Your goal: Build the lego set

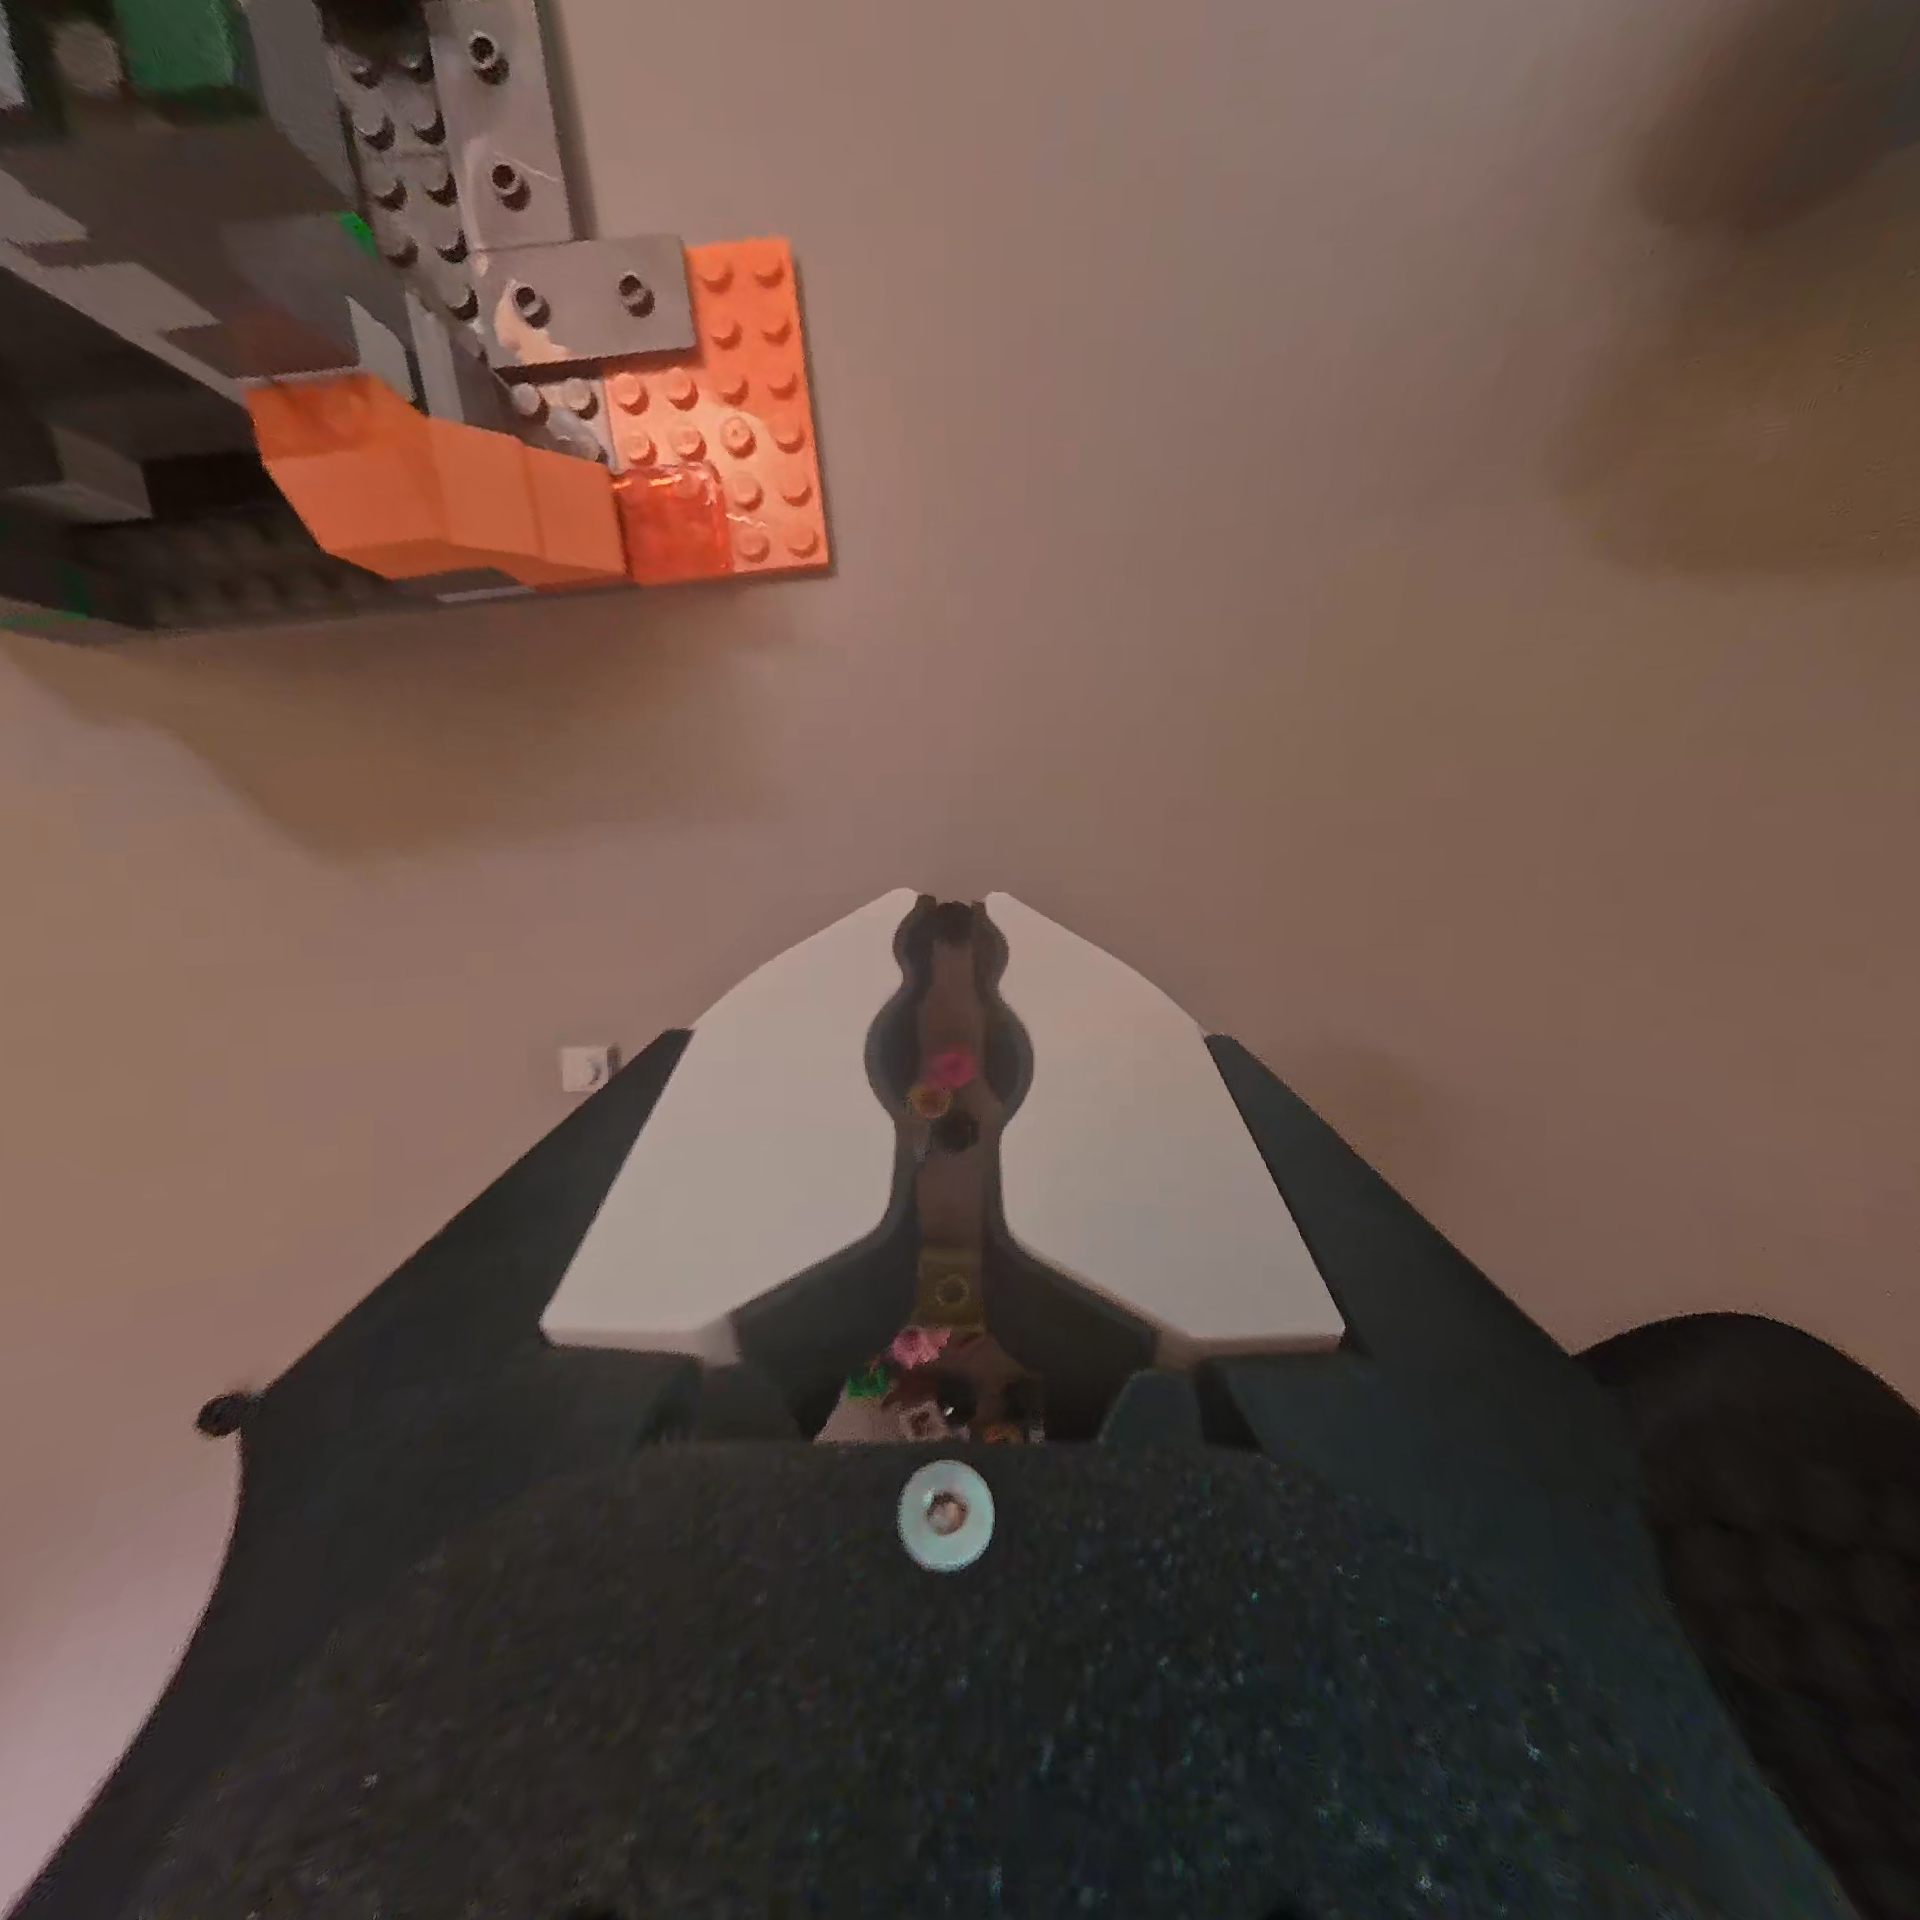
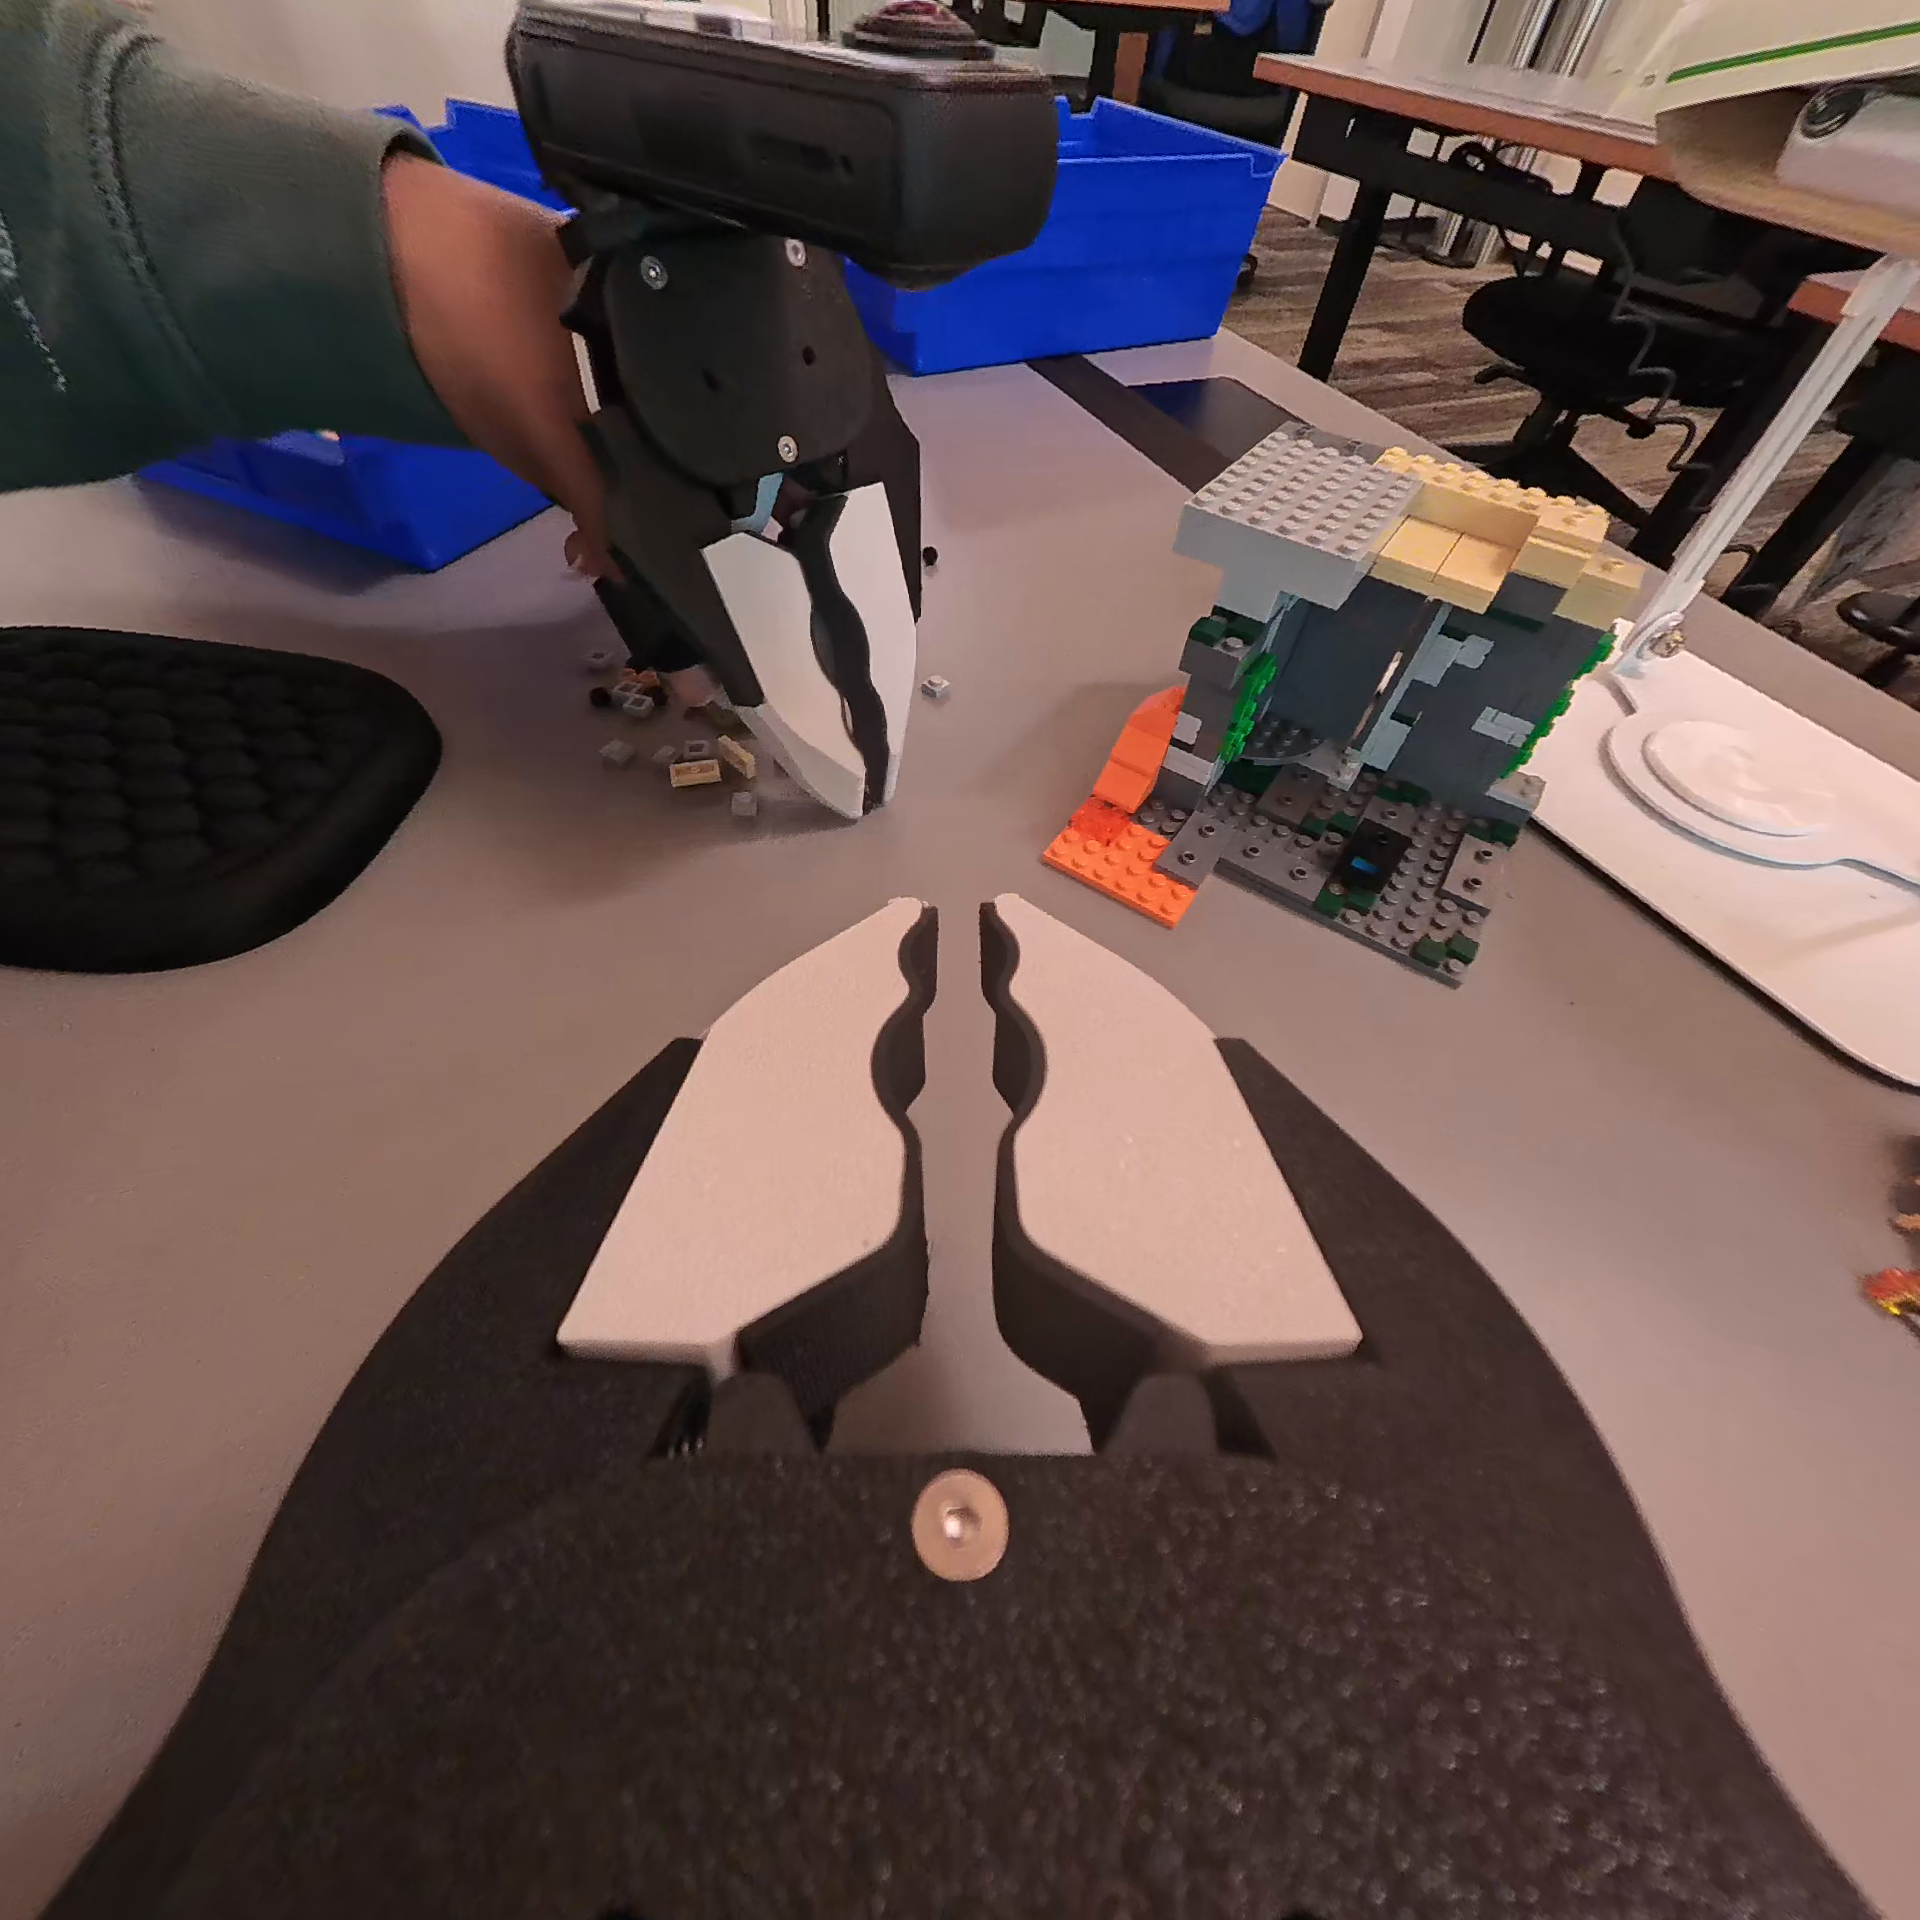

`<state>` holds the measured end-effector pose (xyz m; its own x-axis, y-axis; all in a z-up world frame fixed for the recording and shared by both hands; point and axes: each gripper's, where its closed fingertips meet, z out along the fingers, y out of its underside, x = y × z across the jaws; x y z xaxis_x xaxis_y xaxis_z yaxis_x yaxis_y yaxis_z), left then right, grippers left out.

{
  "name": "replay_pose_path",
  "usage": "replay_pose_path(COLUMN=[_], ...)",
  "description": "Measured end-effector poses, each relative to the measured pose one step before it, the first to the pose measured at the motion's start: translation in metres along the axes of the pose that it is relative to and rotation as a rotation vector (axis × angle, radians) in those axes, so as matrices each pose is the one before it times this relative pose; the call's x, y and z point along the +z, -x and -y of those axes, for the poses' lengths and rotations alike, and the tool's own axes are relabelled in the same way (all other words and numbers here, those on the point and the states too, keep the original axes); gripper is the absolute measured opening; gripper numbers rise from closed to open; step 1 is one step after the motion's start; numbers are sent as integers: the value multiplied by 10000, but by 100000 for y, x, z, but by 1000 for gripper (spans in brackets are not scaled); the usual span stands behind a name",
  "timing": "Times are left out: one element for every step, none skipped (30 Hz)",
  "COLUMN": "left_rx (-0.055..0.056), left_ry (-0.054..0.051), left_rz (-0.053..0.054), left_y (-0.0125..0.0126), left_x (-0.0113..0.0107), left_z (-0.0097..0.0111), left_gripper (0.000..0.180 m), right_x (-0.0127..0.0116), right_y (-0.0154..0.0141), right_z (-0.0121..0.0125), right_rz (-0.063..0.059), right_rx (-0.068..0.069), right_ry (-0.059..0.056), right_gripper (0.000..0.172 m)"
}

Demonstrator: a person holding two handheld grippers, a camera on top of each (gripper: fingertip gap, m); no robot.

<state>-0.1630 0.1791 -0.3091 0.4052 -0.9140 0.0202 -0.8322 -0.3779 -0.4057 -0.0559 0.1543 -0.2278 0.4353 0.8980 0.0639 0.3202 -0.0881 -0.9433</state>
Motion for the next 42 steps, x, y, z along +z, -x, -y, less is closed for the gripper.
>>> replay_pose_path(left_rx=[56, 3, -112, -168, -218, -293, -307, -270, -207, -176, -170, -152, -165, -204, -161, -87, -56, -65, -44, -3, 26, 28, 39, 68, 99, 139, 130, 97, 113, 132, 148, 83, 14, -4, 46, 67, -17, -34, -6, 5, 67, 135], left_ry=[171, 174, 114, 151, 160, 120, 162, 175, 155, 131, 81, 4, -21, -5, -52, -157, -143, -110, -107, -94, -127, -194, -222, -220, -189, -189, -192, -125, -117, -71, -68, -118, -116, -74, 26, 51, 67, 40, -16, -2, 6, 93], left_rz=[135, 111, 188, 252, 331, 282, 163, 213, 217, 125, 101, 90, 27, 20, 76, 125, 17, 24, 26, -25, -66, -97, -197, -227, -202, -172, -195, -232, -187, -96, -26, -52, -113, -39, 67, -11, -31, 67, -38, -55, 16, -10], left_y=[321, 449, 778, 1116, 1397, 1422, 1234, 1209, 1047, 735, 531, 362, 184, 126, 143, 137, -69, -112, -160, -297, -449, -613, -904, -1066, -1146, -1181, -1251, -1306, -1221, -1027, -819, -732, -665, -403, -98, -65, 46, 270, 112, 45, 90, -1], left_x=[-230, -426, -607, -716, -738, -652, -481, -307, -137, -6, 51, 46, 37, 9, -38, -129, -162, -214, -244, -253, -256, -265, -244, -157, -49, 51, 161, 257, 360, 402, 382, 348, 364, 356, 350, 314, 286, 210, 133, 101, 109, 156], left_z=[-302, -440, -491, -691, -805, -798, -814, -775, -663, -557, -416, -249, -163, -156, -76, 61, 50, 13, 24, -4, 46, 149, 192, 187, 138, 128, 135, 58, 65, 47, 83, 188, 222, 164, 38, 13, -1, 49, 162, 168, 164, 5], left_gripper=[6, 6, 6, 6, 6, 6, 6, 6, 6, 6, 7, 8, 12, 18, 22, 24, 25, 27, 28, 29, 29, 29, 29, 29, 29, 28, 28, 28, 28, 29, 29, 29, 29, 28, 28, 28, 28, 28, 29, 29, 30, 30], right_x=[14, 2, -4, -8, 11, 28, 32, 28, 29, 19, 1, -11, -7, -2, 23, 40, 47, 34, 45, 40, 31, 43, 23, 33, 34, 41, 45, 62, 53, 48, 43, 28, 22, 3, -12, -13, -33, -28, -21, -39, -37, -50], right_y=[12, 5, 21, 17, 29, 42, 62, 58, 48, 24, -4, -28, -27, 10, 25, 39, 46, 58, 47, 66, 53, 33, 20, 24, 25, 26, 29, 16, 26, 16, 26, 34, 13, 12, 8, -4, -12, -27, -13, -31, -36, -30], right_z=[-14, -12, 16, 21, 8, -2, -19, -33, -24, -16, -25, -19, -11, -30, -44, -57, -49, -42, -30, -34, -39, -45, -42, -42, -34, -58, -64, -82, -75, -68, -55, -38, -37, -6, 23, 26, 45, 23, 26, 24, 49, 69], right_rz=[4, 4, 8, 7, 14, 20, 22, 16, 4, 2, -3, -12, 4, 30, 31, 24, 18, 16, 17, 21, 29, 10, 10, 14, 6, 12, 11, 8, 7, 11, 12, 9, 0, -3, -2, -4, -6, -5, 0, -10, -16, -10], right_rx=[-3, -2, 3, 5, 9, 4, -9, -24, -28, -20, -8, 5, 36, 65, 52, 22, -7, -18, -15, -9, -4, -4, -9, -4, -1, 2, 1, -6, -2, 2, 2, -6, -14, -15, -9, -4, 0, 7, 7, -1, -8, -3], right_ry=[9, 2, -6, -12, -4, 1, 11, 23, 16, 14, 15, 3, 4, 13, 17, 27, 24, 14, 16, 18, 18, 19, 18, 22, 15, 20, 27, 31, 32, 22, 18, 18, 14, 9, -5, -9, -15, -13, -4, -8, -21, -25], right_gripper=[7, 7, 7, 7, 7, 7, 7, 7, 7, 7, 7, 7, 7, 7, 7, 7, 7, 7, 7, 7, 7, 7, 7, 7, 7, 7, 7, 7, 7, 7, 7, 7, 7, 7, 7, 7, 7, 7, 7, 7, 7, 7])
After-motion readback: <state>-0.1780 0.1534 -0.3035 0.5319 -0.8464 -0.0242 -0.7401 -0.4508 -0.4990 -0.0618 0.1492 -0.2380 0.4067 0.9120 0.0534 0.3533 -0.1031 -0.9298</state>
